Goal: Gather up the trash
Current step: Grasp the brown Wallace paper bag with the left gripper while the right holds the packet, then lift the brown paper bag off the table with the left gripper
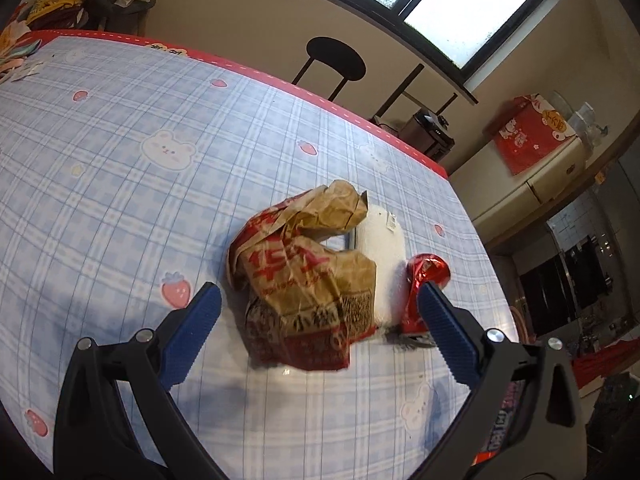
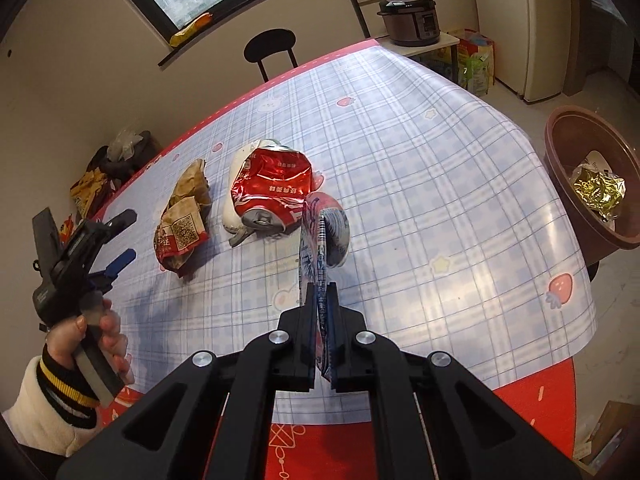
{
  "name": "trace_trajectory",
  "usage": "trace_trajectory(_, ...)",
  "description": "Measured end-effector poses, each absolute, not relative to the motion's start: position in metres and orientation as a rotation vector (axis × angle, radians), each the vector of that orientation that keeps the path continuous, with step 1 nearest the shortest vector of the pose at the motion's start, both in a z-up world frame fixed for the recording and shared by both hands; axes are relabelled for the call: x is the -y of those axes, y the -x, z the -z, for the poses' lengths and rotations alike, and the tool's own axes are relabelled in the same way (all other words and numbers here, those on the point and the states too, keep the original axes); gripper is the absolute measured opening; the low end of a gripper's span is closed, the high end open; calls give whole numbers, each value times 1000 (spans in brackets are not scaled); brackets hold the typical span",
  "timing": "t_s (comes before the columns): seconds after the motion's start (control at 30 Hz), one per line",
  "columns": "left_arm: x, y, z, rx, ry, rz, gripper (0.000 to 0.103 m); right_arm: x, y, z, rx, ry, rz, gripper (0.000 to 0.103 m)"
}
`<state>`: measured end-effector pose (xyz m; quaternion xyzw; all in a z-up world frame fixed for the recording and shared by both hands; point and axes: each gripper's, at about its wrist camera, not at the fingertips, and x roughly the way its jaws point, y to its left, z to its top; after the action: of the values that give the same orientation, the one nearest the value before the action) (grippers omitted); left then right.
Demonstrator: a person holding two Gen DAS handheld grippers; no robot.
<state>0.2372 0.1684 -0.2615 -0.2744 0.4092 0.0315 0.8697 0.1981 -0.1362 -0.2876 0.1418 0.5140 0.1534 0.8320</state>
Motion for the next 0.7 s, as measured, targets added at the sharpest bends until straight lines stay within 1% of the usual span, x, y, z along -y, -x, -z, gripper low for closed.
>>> trace_trajectory(0.2, -148, -283, 285, -914, 447, -111, 97, 153, -198, 288, -1089, -295, -295, 6)
trace_trajectory(0.3, -150, -287, 295, -930, 451, -159, 97, 163, -197, 289, -1094, -302, -277, 6)
trace_trajectory(0.53, -145, -286, 298, -935, 377, -161, 96, 171, -198, 289, -1096, -315, -271, 6)
trace_trajectory(0.57, -145, -285, 298, -935, 368, -160, 93, 169, -197, 287, -1094, -312, -276, 6)
trace_trajectory(0.6, -145, -282, 297, -932, 358, -160, 85, 168, -197, 286, -1092, -310, -281, 6)
trace_trajectory(0.63, -145, -279, 296, -931, 348, -159, 79, 166, -196, 285, -1090, -308, -286, 6)
trace_trajectory(0.7, -147, -273, 293, -924, 349, -138, 72, 163, -193, 282, -1087, -305, -291, 6)
